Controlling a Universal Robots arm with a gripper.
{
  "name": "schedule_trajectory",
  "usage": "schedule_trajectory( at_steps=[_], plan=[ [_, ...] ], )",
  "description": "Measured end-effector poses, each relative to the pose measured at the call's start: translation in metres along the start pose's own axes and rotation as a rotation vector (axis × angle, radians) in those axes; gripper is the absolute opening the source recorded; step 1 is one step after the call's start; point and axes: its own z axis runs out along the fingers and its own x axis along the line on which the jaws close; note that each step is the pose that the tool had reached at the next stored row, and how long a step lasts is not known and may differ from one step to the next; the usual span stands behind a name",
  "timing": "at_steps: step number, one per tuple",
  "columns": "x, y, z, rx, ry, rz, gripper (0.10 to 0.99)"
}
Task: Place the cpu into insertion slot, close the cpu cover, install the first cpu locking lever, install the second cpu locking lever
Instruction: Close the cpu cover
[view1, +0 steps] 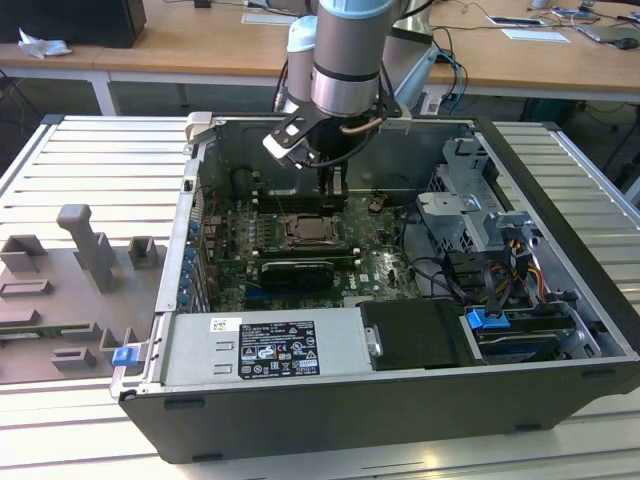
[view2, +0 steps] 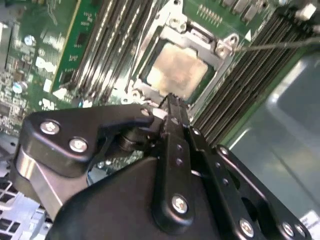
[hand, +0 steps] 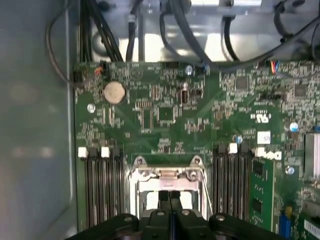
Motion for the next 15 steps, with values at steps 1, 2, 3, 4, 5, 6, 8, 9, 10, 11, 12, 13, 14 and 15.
schedule_trajectory(
  at_steps=[1,2,3,4,5,6,8,9,10,11,12,13,14,15],
  plan=[
    [0.0,-0.0021,0.0007,0.0,0.0,-0.002,0.106],
    [0.0,-0.0051,0.002,0.0,-0.0002,-0.004,0.106],
    [-0.0001,-0.0088,0.0045,0.0,-0.0002,-0.006,0.106],
    [-0.0001,-0.011,0.0063,0.0,-0.0002,-0.008,0.106],
    [-0.0001,-0.013,0.0082,0.0,-0.0002,-0.011,0.106],
    [-0.0001,-0.0144,0.0097,0.0,-0.0003,-0.014,0.106],
    [-0.0001,-0.0162,0.0129,0.0,-0.0006,-0.022,0.106],
    [-0.0001,-0.017,0.0146,0.0,-0.0007,-0.027,0.106],
    [-0.0002,-0.0183,0.0154,0.0,-0.0008,-0.031,0.106],
    [-0.0002,-0.0219,0.0167,0.0,-0.001,-0.035,0.106],
    [-0.0003,-0.0248,0.0172,-0.001,-0.001,-0.035,0.106],
    [-0.0003,-0.0271,0.0177,-0.002,-0.0009,-0.036,0.106],
    [-0.0003,-0.03,0.0185,-0.003,-0.0008,-0.036,0.106],
    [-0.0002,-0.0318,0.0207,-0.003,-0.0008,-0.036,0.106]
  ],
)
